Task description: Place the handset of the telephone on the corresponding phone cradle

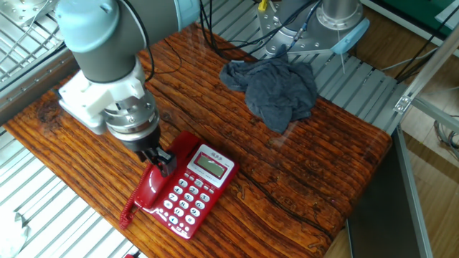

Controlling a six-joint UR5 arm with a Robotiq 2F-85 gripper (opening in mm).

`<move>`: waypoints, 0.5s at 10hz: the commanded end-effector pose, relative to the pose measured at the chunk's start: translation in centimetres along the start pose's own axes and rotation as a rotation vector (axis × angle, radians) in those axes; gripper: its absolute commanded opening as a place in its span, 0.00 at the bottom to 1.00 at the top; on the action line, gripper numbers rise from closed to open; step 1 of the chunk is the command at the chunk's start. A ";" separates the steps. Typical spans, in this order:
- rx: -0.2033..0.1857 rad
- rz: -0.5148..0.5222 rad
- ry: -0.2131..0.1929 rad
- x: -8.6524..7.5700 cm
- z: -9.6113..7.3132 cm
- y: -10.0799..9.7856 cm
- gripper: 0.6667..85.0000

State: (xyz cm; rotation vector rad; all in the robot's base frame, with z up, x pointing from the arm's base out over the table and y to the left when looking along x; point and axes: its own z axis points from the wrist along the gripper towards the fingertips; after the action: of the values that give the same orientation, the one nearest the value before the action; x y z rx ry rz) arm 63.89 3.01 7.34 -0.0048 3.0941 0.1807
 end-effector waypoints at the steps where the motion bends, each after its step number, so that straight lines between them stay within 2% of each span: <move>1: -0.033 0.004 0.007 0.0 -1.8 0.1 0.71; 3: -0.015 -0.003 0.002 -0.1 -2.0 -0.8 0.69; 4: 0.015 0.002 -0.007 -0.4 -2.0 -1.6 0.63; 5: 0.025 0.001 -0.014 -0.6 -2.1 -2.0 0.55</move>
State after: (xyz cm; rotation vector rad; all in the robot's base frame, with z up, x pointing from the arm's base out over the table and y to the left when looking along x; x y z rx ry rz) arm 63.98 1.71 8.75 -0.0105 3.0946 0.1659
